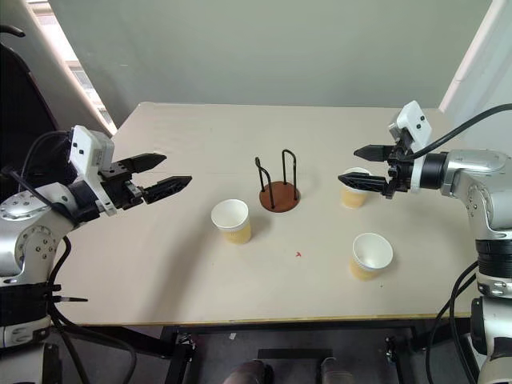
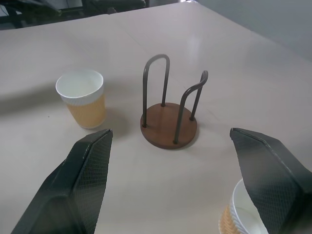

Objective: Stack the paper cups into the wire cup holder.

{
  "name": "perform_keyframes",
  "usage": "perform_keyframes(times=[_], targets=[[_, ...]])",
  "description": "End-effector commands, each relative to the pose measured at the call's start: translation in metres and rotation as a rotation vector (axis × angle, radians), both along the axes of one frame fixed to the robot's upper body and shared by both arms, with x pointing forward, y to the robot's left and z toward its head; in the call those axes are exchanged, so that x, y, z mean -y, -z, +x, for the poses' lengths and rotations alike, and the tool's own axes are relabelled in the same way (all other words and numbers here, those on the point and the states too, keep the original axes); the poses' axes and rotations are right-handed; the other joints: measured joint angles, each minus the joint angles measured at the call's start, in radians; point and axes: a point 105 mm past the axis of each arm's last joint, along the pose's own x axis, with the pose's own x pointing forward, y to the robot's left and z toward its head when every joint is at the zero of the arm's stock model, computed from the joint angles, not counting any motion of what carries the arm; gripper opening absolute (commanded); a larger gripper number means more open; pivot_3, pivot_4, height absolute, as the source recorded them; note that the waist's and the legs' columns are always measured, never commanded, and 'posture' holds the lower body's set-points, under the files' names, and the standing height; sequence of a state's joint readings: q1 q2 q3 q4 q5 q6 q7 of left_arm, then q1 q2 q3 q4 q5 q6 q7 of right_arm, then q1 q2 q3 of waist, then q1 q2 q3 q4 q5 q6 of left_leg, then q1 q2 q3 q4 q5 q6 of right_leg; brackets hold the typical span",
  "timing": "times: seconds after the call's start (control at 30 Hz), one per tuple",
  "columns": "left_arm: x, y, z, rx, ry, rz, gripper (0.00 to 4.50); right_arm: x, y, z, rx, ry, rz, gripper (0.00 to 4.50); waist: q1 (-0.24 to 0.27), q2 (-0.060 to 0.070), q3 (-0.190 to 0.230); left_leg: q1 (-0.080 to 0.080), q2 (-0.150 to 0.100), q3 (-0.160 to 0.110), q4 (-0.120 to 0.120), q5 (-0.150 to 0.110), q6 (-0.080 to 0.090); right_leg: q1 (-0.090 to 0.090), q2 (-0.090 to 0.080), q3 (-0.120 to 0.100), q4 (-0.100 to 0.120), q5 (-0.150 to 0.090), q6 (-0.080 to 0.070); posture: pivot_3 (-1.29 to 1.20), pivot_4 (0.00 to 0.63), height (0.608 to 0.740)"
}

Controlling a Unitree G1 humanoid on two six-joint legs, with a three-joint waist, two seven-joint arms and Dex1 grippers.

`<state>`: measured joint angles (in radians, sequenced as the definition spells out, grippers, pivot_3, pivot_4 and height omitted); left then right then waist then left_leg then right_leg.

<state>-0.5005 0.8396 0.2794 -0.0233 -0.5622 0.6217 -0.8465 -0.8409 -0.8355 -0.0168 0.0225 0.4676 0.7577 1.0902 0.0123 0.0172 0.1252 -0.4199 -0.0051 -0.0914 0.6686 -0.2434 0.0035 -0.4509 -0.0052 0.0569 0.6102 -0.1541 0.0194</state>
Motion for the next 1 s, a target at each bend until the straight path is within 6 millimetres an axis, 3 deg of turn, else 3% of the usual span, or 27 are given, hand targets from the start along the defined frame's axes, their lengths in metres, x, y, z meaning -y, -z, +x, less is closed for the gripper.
perform_keyframes(times=[0.03, 0.2, 0.53, 1.0], targets=[[0.013, -0.006, -0.003, 0.005, 0.060, -0.003, 4.50, -0.003, -0.017, -0.007, 0.053, -0.017, 0.010, 3.99, 0.000, 0.000, 0.000, 0.000, 0.000, 0.000, 0.000, 0.000, 0.000, 0.000, 0.000, 0.000, 0.000, 0.000, 0.000, 0.00, 0.150, 0.740], [0.032, -0.001, 0.001, -0.009, 0.112, -0.007, 4.50, 0.001, -0.012, -0.008, 0.057, -0.001, 0.012, 3.99, 0.000, 0.000, 0.000, 0.000, 0.000, 0.000, 0.000, 0.000, 0.000, 0.000, 0.000, 0.000, 0.001, 0.000, 0.000, 0.00, 0.150, 0.740], [0.081, -0.001, 0.027, -0.037, 0.171, 0.055, 4.50, 0.005, -0.030, -0.025, 0.099, 0.024, 0.046, 3.99, 0.006, 0.000, 0.000, 0.000, 0.000, 0.000, 0.002, 0.001, 0.000, 0.001, 0.000, 0.000, 0.001, 0.001, 0.001, 0.00, 0.150, 0.740], [0.106, 0.019, 0.058, -0.088, 0.129, 0.096, 4.50, 0.012, -0.034, -0.038, 0.093, 0.071, 0.035, 3.99, 0.006, 0.000, 0.000, 0.000, 0.000, 0.000, 0.002, 0.003, -0.002, 0.001, 0.000, 0.000, -0.001, 0.005, 0.010, 0.00, 0.150, 0.740]])
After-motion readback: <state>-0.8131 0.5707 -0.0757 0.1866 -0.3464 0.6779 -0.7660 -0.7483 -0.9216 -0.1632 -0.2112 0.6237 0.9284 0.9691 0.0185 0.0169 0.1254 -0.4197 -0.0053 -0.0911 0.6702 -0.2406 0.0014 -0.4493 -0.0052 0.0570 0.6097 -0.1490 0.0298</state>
